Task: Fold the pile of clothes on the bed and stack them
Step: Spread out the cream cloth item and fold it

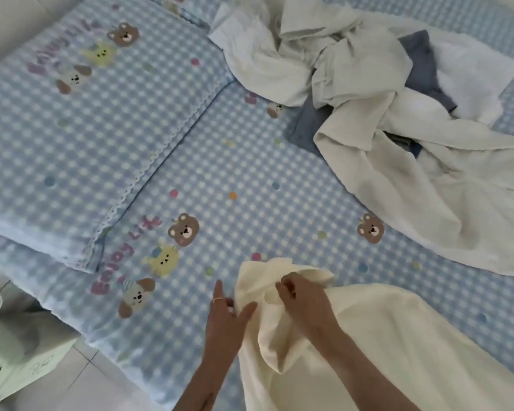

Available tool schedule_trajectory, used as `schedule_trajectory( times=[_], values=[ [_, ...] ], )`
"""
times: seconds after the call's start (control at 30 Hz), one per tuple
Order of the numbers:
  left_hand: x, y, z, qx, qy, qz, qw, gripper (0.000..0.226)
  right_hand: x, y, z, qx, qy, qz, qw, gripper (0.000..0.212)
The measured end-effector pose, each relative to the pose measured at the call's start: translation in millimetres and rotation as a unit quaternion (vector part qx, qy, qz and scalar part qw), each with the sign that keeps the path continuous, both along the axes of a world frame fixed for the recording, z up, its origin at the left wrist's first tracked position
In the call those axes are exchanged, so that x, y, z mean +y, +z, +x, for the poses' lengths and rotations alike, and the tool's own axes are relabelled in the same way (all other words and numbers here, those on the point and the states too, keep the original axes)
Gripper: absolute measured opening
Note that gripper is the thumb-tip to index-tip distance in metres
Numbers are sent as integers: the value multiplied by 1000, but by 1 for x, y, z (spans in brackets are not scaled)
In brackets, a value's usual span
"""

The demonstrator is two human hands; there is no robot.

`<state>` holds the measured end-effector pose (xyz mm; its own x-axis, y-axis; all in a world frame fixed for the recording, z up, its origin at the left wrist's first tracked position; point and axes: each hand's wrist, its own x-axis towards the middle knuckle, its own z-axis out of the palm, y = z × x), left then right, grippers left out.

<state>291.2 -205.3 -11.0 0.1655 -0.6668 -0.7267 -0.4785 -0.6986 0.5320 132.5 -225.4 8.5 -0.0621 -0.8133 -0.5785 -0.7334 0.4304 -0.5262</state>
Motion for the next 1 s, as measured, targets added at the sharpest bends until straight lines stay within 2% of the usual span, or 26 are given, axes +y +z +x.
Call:
schedule_trajectory(
  times=[0.07,0.1,0.17,0.23,0.27,0.33,0.4,0.47,0.53,0.63,0.7,0.77,0.9,0.93,1.0],
  values=[
    [-16,-3,7,-29,-64,-12,997,19,-25,-7,-6,3,-104,-13,995,22],
    [-20,-3,13,-36,-69,-27,997,8,-37,-13,-8,2,-151,-6,988,19],
    [-18,0,33,-51,-29,-51,997,21,-55,-26,-15,66,-160,20,985,22],
    [-6,2,63,-54,45,-40,997,22,-64,-41,-21,167,-57,73,982,42],
    [2,3,80,-55,80,-30,995,21,-67,-46,-23,188,-12,108,976,47],
    [16,2,108,-47,117,1,992,19,-73,-52,-20,162,27,176,971,45],
    [17,-3,123,15,171,28,985,19,-78,-55,-13,140,78,200,967,34],
    [5,-8,127,73,217,43,973,37,-86,-54,-7,132,151,182,963,24],
    [-6,-14,130,81,184,19,979,40,-99,-48,-2,125,187,129,966,17],
    [-7,-13,138,66,156,-21,985,30,-136,-29,0,98,111,-31,989,9],
    [8,-8,150,60,184,-40,980,33,-165,-11,8,70,76,-132,986,9],
    [24,-1,167,52,204,-57,976,38,-194,4,18,33,47,-191,980,17],
    [49,-7,206,-10,228,-60,972,42,-244,9,35,-47,-11,-188,981,34],
    [53,-11,214,-22,231,-45,972,43,-253,5,41,-70,-46,-177,981,33],
    [53,-20,223,-27,228,-5,973,48,-267,-7,47,-64,-98,-137,984,17]
  ],
)
